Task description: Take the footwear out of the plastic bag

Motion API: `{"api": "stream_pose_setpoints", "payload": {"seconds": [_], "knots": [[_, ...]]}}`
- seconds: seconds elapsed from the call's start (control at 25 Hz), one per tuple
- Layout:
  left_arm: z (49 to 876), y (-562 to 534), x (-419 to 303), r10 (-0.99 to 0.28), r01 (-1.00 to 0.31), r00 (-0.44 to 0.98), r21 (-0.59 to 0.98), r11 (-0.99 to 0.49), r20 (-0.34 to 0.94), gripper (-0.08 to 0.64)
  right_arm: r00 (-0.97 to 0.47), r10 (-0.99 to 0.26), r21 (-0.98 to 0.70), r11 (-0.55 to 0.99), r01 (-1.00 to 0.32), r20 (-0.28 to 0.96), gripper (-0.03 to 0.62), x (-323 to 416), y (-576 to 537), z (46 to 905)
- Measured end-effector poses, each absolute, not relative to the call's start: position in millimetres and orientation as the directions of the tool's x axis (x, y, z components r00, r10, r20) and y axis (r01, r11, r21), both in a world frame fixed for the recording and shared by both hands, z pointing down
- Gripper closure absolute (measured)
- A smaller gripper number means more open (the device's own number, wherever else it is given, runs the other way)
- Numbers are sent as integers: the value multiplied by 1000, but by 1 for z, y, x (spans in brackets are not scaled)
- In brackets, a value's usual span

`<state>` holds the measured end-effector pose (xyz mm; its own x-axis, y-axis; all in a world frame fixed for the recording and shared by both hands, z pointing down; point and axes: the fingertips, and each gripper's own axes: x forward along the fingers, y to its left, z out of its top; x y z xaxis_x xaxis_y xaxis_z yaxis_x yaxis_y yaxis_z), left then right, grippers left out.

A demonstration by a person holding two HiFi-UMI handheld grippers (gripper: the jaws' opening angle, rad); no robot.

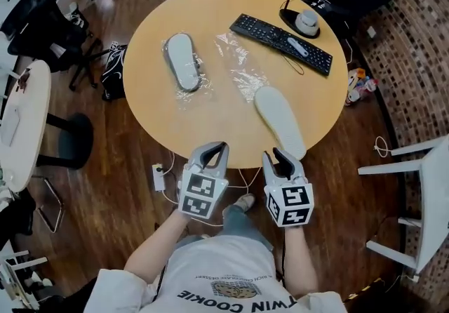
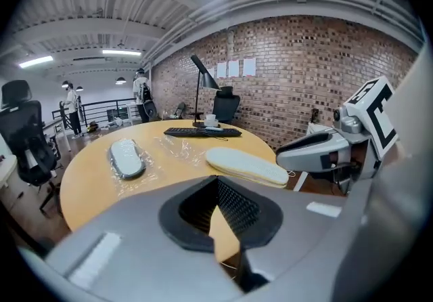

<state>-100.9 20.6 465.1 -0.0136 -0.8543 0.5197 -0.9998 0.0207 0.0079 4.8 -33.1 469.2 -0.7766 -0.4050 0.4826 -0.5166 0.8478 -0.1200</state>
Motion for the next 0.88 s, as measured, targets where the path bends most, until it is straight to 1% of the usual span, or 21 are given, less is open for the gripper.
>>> {"api": "stream_pose_setpoints", "payload": {"seconds": [0.12, 0.28, 0.44, 0.68, 0.88], "knots": [[459, 63, -104, -862, -999, -34, 12, 47, 505, 557, -797, -377, -119, 868, -481, 472, 499, -16, 10, 462], [454, 121, -92, -872, -995, -36, 68, 79, 489, 557, -816, -338, -112, 894, -434, 470, 510, -26, 78, 452], [451, 171, -78, -890, -992, -20, 103, 75, 456, 557, -823, -338, -73, 908, -413, 457, 521, -29, 137, 444], [444, 249, -53, -911, -986, 26, 159, 44, 412, 557, -820, -346, -43, 911, -409, 457, 534, -16, 221, 437], [433, 305, -35, -921, -983, 18, 173, 54, 389, 557, -817, -350, -52, 907, -418, 459, 545, 2, 280, 433]]}}
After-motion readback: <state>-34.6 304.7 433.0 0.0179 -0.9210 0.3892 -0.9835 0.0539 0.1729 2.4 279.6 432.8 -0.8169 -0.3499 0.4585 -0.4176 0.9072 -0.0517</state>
